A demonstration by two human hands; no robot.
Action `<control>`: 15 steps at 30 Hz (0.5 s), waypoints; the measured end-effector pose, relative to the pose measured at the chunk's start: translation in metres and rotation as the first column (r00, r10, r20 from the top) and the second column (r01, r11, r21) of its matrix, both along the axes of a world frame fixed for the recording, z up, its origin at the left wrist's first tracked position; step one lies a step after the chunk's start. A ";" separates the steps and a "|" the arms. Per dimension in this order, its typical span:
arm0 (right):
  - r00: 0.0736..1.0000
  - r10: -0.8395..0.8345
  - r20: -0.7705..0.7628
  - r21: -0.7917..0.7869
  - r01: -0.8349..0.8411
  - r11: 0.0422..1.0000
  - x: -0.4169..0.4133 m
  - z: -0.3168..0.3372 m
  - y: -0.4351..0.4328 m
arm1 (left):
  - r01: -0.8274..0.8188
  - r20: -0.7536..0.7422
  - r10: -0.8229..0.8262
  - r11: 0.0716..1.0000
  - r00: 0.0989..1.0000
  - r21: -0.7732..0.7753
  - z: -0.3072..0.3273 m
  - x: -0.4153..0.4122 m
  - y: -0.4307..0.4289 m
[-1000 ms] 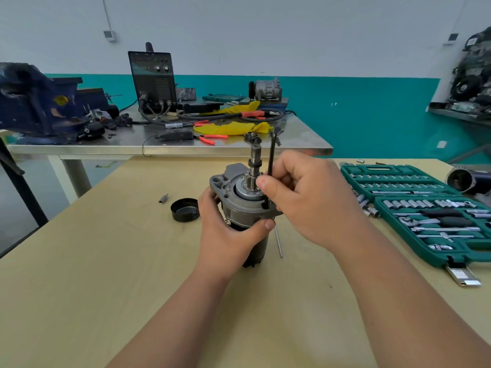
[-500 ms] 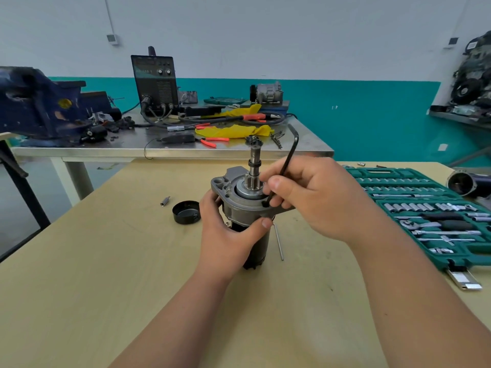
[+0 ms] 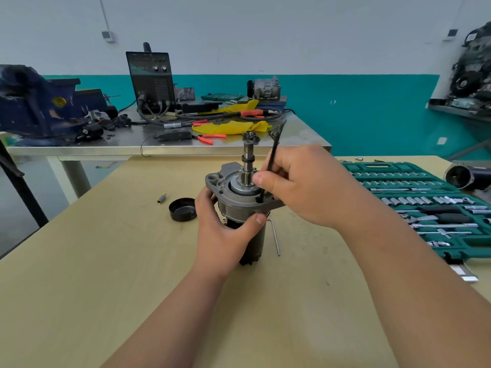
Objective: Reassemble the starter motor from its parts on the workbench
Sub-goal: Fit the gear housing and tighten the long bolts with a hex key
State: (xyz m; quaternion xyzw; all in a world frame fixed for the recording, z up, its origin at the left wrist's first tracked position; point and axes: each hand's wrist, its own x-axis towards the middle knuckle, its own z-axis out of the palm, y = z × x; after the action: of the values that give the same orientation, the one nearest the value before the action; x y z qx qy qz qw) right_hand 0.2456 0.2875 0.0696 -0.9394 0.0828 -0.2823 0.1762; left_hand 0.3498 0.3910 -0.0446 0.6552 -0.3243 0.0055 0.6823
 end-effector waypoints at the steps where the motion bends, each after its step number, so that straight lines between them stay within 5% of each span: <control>1: 1.000 -0.017 0.014 -0.025 0.018 1.000 0.001 -0.001 0.002 | -0.002 0.001 0.002 1.000 1.000 0.003 0.000 0.000 0.000; 13: 0.992 -0.112 0.054 -0.105 0.117 0.988 0.008 -0.001 0.012 | 0.002 -0.014 -0.001 1.000 1.000 0.009 0.000 0.001 0.000; 15: 0.992 -0.062 0.113 0.013 0.061 0.998 0.004 -0.006 0.008 | 0.009 -0.017 -0.009 1.000 1.000 -0.005 -0.001 0.000 0.001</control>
State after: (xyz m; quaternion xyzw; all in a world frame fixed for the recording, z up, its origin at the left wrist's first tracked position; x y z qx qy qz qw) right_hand 0.2499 0.2950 0.0639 -0.9180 0.1030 -0.3400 0.1765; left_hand 0.3501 0.3918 -0.0455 0.6522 -0.3213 -0.0027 0.6866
